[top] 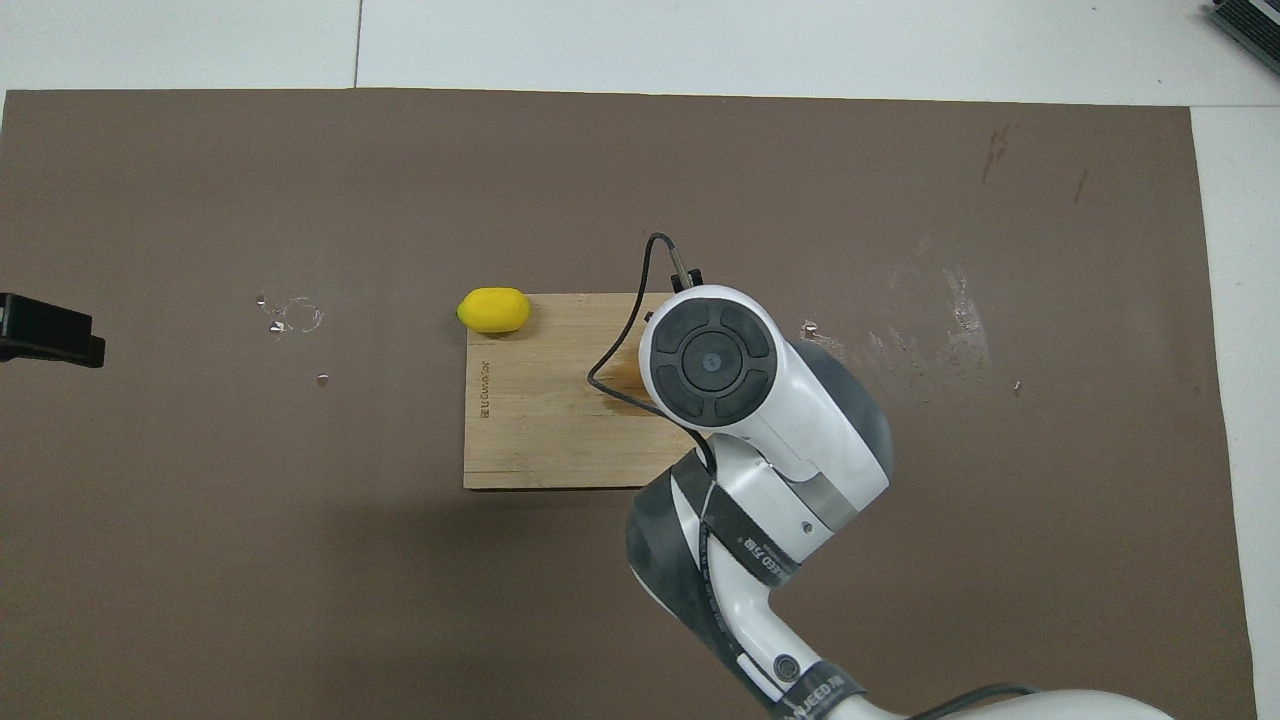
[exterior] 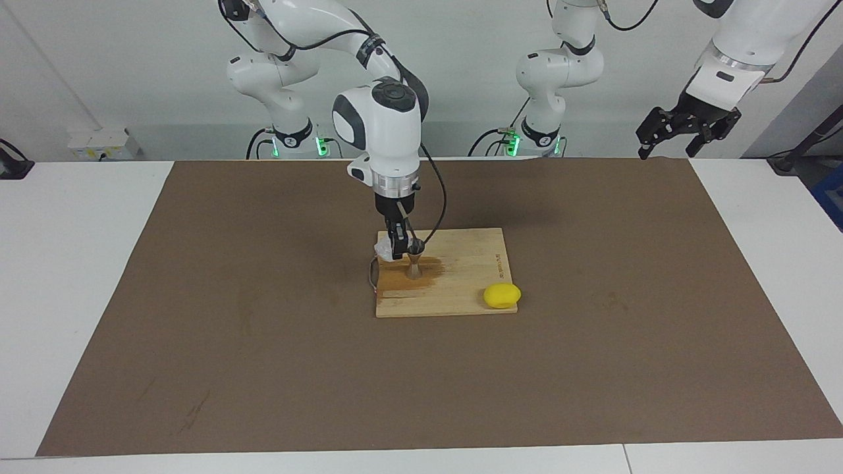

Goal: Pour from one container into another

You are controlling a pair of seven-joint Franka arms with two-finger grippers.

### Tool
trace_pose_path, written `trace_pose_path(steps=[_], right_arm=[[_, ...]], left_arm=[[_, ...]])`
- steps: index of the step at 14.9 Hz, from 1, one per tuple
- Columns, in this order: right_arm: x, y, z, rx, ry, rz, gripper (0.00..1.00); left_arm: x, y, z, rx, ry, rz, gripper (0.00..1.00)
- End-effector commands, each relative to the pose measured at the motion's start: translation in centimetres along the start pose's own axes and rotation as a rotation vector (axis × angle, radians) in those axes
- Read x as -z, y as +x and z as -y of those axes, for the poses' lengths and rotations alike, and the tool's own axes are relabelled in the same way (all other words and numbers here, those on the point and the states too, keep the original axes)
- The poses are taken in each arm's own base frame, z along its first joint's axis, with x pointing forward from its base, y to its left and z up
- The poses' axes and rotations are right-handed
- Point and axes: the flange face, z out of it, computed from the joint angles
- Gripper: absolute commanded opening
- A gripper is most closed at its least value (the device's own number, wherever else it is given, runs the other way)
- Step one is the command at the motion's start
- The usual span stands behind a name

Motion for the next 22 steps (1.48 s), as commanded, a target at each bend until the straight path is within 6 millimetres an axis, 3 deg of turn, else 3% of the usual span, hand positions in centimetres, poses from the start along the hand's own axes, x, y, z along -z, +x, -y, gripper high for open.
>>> trace_pose_path(steps=[1,7,14,22], right_arm=[[0.7,-1.0,-1.3,0.045,0.026,-0.071,0.05],[0.8,-1.5,-1.7,0.095,0.056,-0.118,0.05],[0.6,-1.4,-1.3,0.003,0.001,0.012,0.01],[0.5,-0.7,-0.7,-0.002,0.002,0.016,0.01]], left_arm=[[0.0,-1.0,0.1,-0.003,0.01,0.004,1.0],[0.1,-1.1,0.1,-0.003,0.01,0.004,1.0],[0.0,-1.0,0.2,0.0,0.01,0.004,1.0],[0.0,-1.0,0.2,-0.002,0.01,0.004,1.0]])
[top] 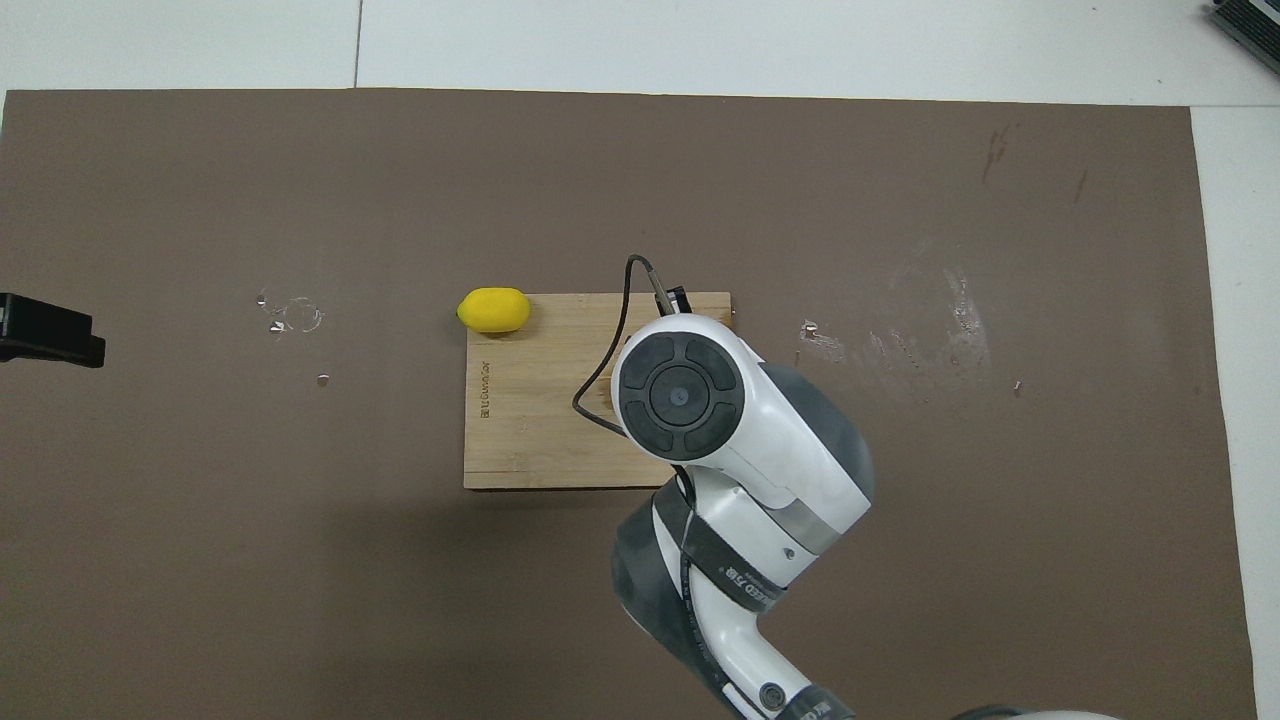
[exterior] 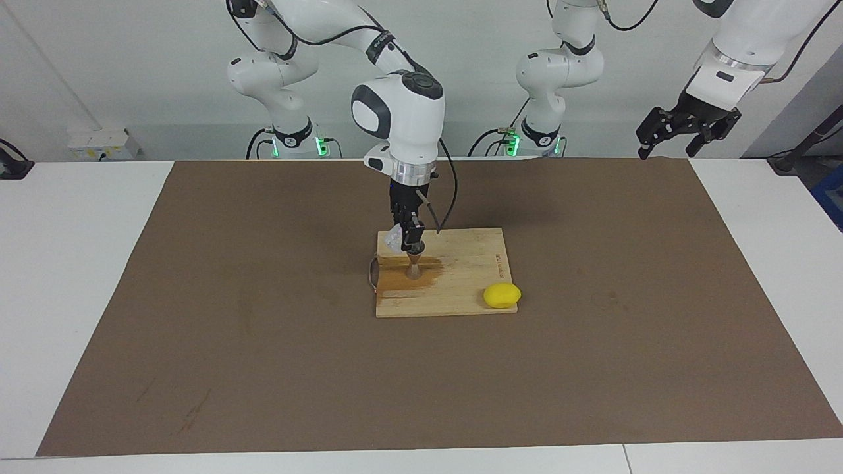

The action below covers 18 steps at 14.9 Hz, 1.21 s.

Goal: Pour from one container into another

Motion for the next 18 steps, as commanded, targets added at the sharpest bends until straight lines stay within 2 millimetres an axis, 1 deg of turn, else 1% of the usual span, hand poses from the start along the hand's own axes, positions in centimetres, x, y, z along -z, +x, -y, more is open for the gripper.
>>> trace_pose_path(steps=[1,5,9,12,14,15,18], right_arm=[[0.2,0.4,0.2,-0.031,0.0,0.028,0.01],[-0.1,0.8,0.4,-0.068,-0.013,0.073,0.01],[-0.4,1.8,0.7,-0.108,-0.038,0.12,0.02],[-1.1,3.1,1.2,-0.153,-0.046,0.15,0.03],[-1.7,4.5,1.4,-0.178,-0.069,0.183,0.03],[-2.2,5.5,1.5,-0.197,-0.082,0.201,0.03],[-4.6,10.1,1.2,-0.274,-0.151,0.297,0.03]], left_arm=[[0.0,-1.0,0.1,-0.003,0.01,0.005,1.0],[0.0,-1.0,0.1,-0.003,0.01,0.005,1.0],[0.0,-1.0,0.1,-0.003,0.01,0.004,1.0],[0.0,-1.0,0.2,-0.002,0.01,0.005,1.0],[0.0,-1.0,0.2,-0.002,0.01,0.004,1.0],[0.1,-1.1,0.2,-0.002,0.01,0.004,1.0],[0.0,-1.0,0.1,-0.003,0.01,0.005,1.0]])
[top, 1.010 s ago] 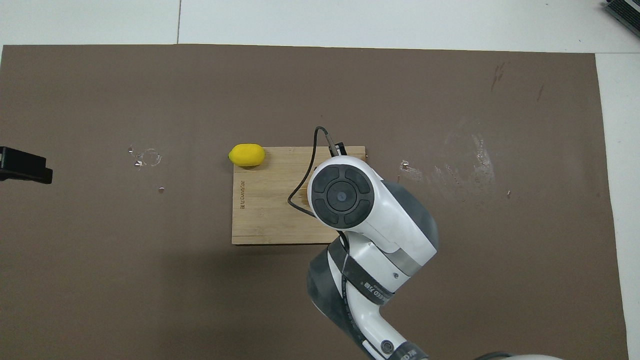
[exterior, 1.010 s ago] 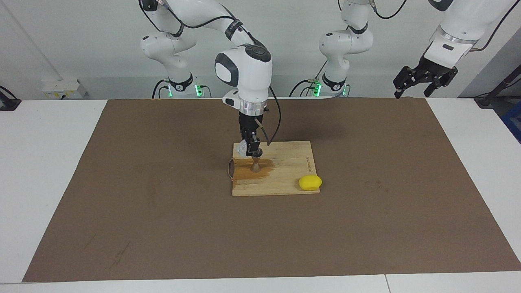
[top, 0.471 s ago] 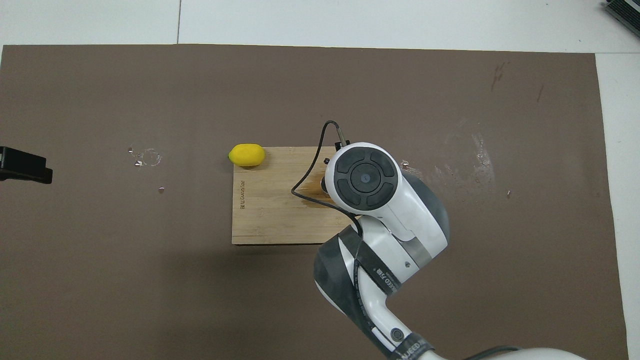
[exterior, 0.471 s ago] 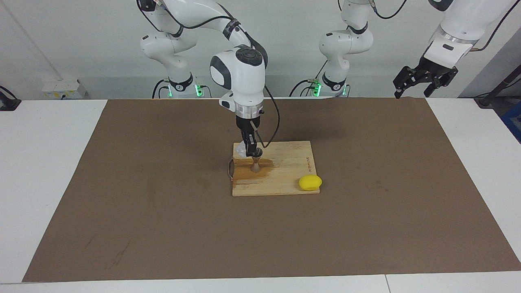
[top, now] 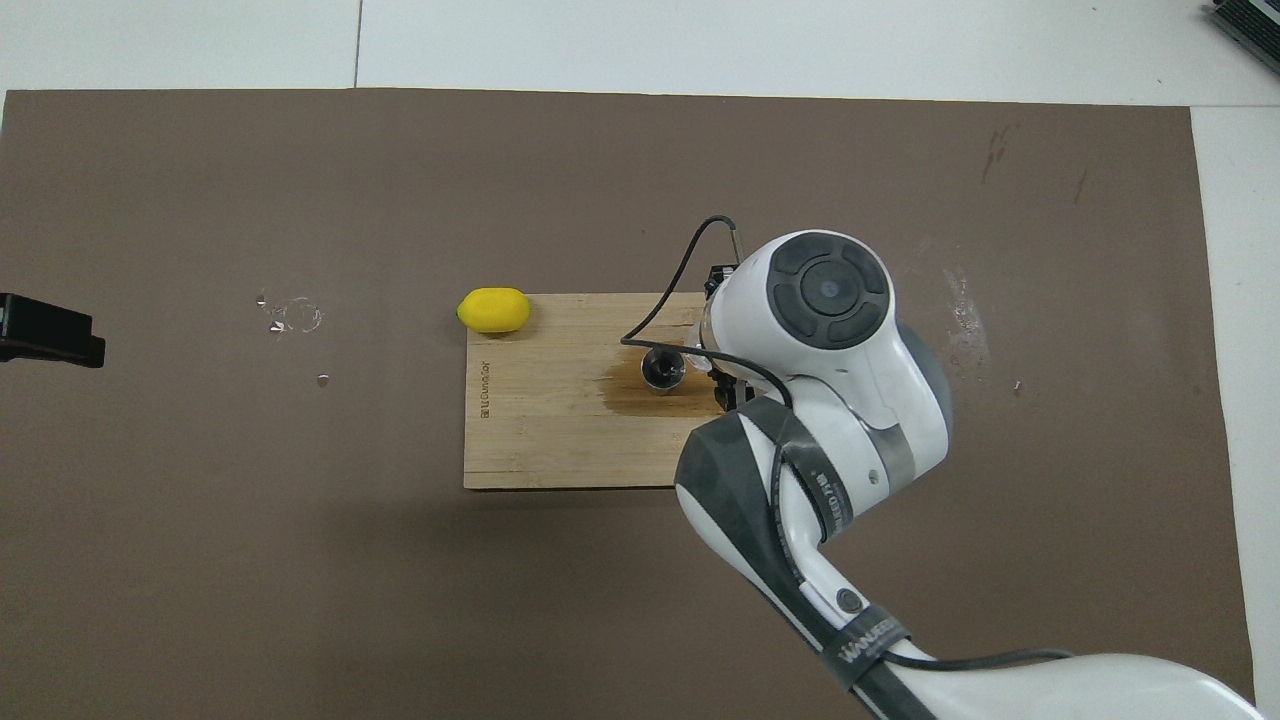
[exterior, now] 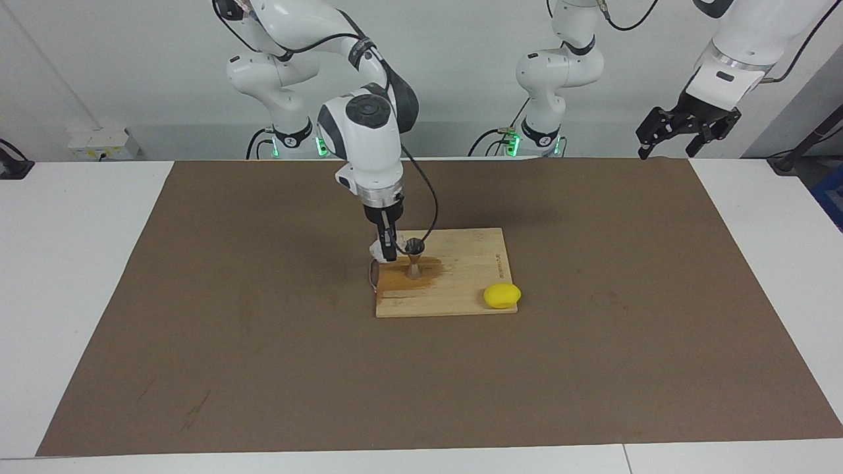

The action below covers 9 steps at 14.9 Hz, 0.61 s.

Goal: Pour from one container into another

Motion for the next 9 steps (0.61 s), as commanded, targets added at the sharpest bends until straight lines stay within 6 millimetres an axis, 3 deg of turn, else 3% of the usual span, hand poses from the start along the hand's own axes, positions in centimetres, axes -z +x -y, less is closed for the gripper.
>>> trace_pose_path(steps=[1,5,9], right_arm=[[-1.3,5.2,0.8,-0.047,-0.052,0.105,0.02],[-3.2,14.7,0.3,-0.118,-0.103,0.28,0.02],[-5.1,23.5,-1.7,-0.174,-0.047,0.393,0.02]], left_arm=[[0.0,-1.0,0.1,-0.003,0.01,0.004,1.0],[0.0,-1.0,0.1,-0.003,0.01,0.004,1.0],[0.1,-1.0,0.1,-0.003,0.01,0.004,1.0]])
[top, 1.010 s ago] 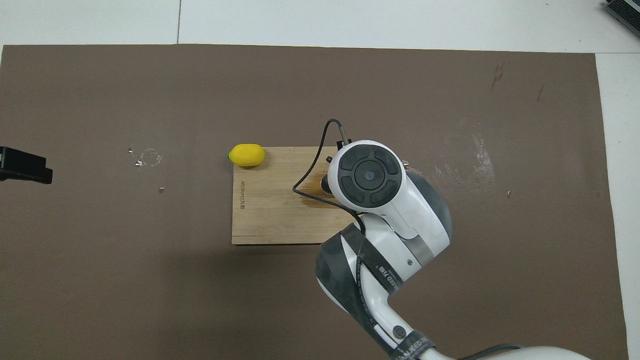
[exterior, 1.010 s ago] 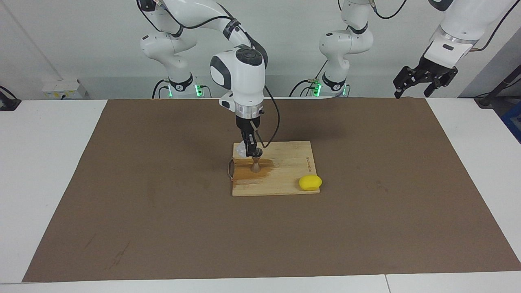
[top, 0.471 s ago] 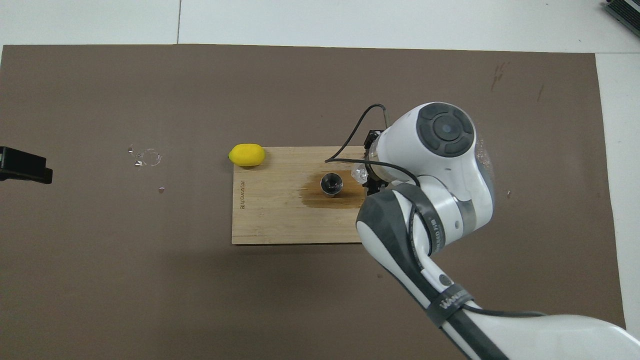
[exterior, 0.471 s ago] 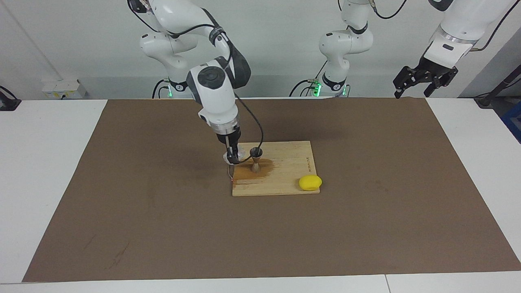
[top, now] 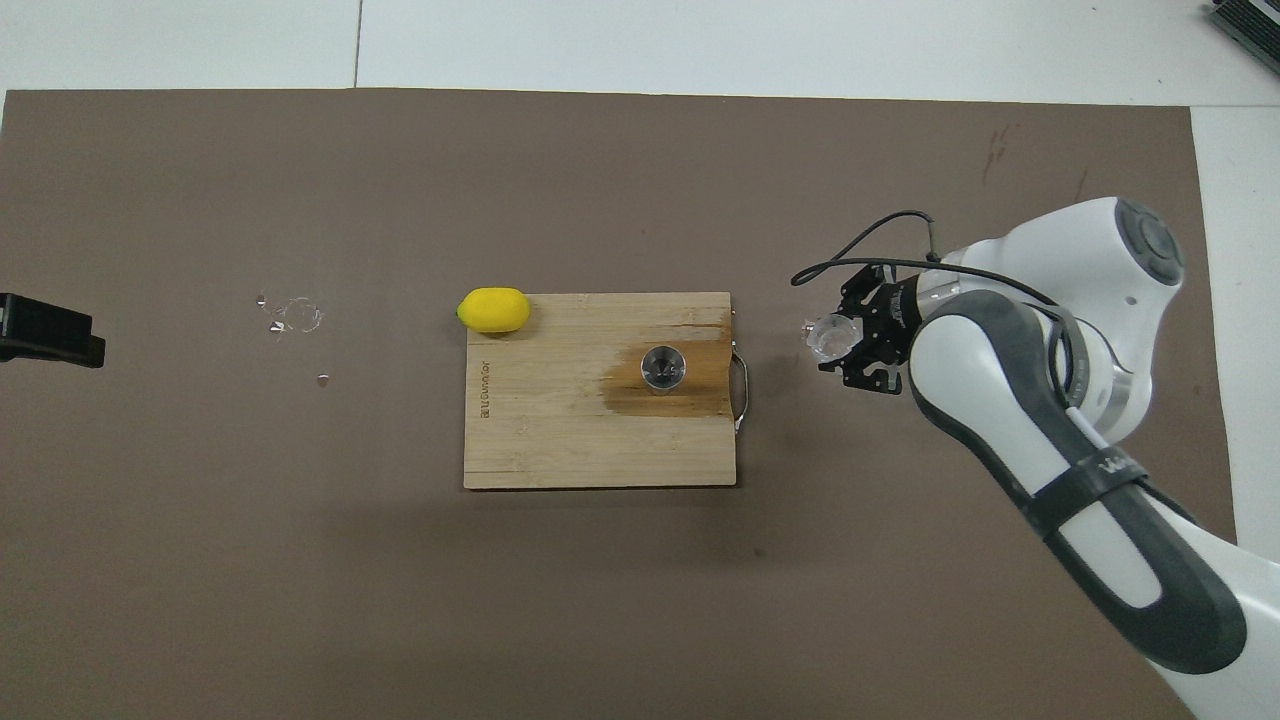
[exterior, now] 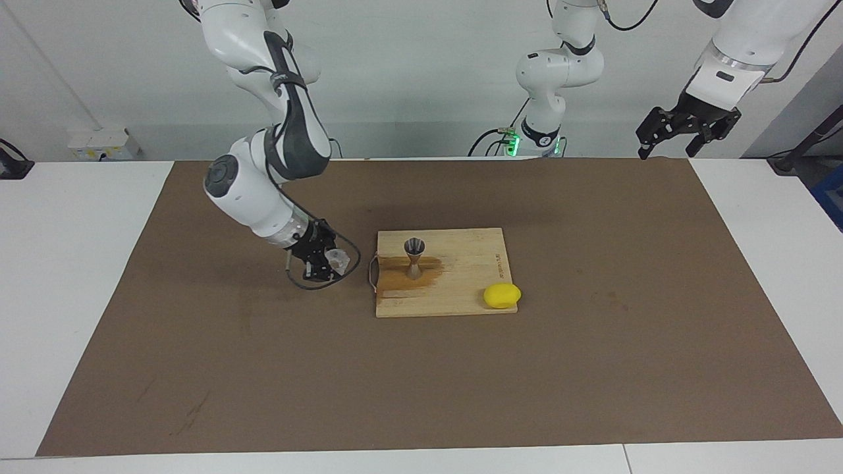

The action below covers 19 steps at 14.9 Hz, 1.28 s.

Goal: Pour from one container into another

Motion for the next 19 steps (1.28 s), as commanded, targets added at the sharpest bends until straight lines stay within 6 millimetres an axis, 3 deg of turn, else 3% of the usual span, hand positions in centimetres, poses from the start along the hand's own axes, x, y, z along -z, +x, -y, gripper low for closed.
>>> trace_pose_path(steps=[1,3,6,11,15,16,17,18,19], right_arm=[[1.6,5.2,-2.0,-0.023,0.059,0.094,0.02],[2.4,8.8,-2.1,-0.041,0.08,0.155,0.0],[2.2,12.0,-2.3,-0.02,0.081,0.163,0.0],[0.0,15.2,-2.3,0.002,0.042,0.228,0.0],[-0.1,16.3,-2.3,0.023,0.051,0.228,0.0],[-0.2,16.3,-2.4,0.024,0.052,0.225,0.05],[-0.1,16.4,-2.4,0.021,0.054,0.224,0.16],[-0.2,16.5,-2.4,0.022,0.054,0.221,0.37],[-0.2,16.6,-2.5,0.028,0.055,0.216,0.68]], left_arm=[[0.0,-1.0,0.2,-0.002,0.01,0.004,1.0],[0.0,-1.0,0.2,-0.002,0.01,0.004,1.0],[0.0,-1.0,0.2,-0.002,0.01,0.004,1.0],[0.0,-1.0,0.1,-0.003,0.01,0.004,1.0],[0.0,-1.0,0.2,-0.002,0.01,0.006,1.0],[0.0,-1.0,0.1,-0.003,0.01,0.006,1.0],[0.0,-1.0,0.2,-0.002,0.01,0.004,1.0],[0.1,-1.0,0.2,-0.002,0.01,0.004,1.0],[0.0,-1.0,0.2,-0.002,0.01,0.004,1.0]])
